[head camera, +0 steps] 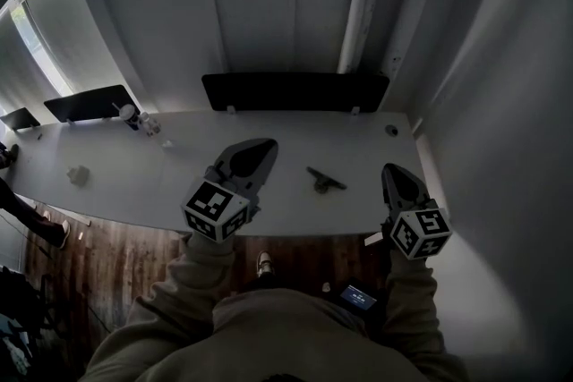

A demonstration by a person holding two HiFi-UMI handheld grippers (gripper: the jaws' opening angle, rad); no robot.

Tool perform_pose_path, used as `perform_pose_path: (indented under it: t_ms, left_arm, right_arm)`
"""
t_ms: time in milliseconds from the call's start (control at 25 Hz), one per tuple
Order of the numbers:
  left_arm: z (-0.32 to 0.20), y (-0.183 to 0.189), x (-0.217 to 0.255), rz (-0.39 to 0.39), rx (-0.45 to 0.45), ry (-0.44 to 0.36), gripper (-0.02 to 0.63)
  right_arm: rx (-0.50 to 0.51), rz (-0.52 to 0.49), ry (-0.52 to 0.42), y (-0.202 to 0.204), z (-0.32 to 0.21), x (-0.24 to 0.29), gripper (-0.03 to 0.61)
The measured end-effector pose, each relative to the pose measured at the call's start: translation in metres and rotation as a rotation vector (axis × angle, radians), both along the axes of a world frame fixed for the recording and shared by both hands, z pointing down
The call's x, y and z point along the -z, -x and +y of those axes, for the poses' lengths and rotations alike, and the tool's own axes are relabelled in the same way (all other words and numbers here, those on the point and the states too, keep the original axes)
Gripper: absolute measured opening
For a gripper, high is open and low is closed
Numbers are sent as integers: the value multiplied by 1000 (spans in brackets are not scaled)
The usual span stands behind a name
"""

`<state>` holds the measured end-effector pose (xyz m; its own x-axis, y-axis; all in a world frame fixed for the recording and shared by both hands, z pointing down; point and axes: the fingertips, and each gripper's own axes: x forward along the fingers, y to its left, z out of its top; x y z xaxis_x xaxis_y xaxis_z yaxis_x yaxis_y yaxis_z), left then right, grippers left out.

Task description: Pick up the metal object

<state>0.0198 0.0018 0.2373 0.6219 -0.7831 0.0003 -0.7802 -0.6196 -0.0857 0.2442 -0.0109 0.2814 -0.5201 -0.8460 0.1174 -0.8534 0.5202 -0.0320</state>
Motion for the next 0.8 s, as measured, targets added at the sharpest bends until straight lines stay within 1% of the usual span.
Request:
perform_pose_path:
  t_ms: [160,320,400,560,640,800]
  left_arm:
    - [-39,23,-14,-4,-2,27,0]
    - [-77,52,-19,2,-9,32,0]
    - [-95,63,-19,13,-16,31,0]
    - [-125,85,-25,2,-22,36,0]
    - [-143,97,-28,15,-26,45,0]
    - [-172,108,-38,24,-25,69,0]
  right_arm:
    - [-25,3,13,17,-39,-2,18]
    - [-65,23,33,38,-72,-2,18]
    - [-71,27,27,46,-88,-1,18]
    - [-81,33,20,59,-117,4,18]
    - [-94,40,23,65,-132,5,18]
    - [-112,51,26,77,-156,5,18]
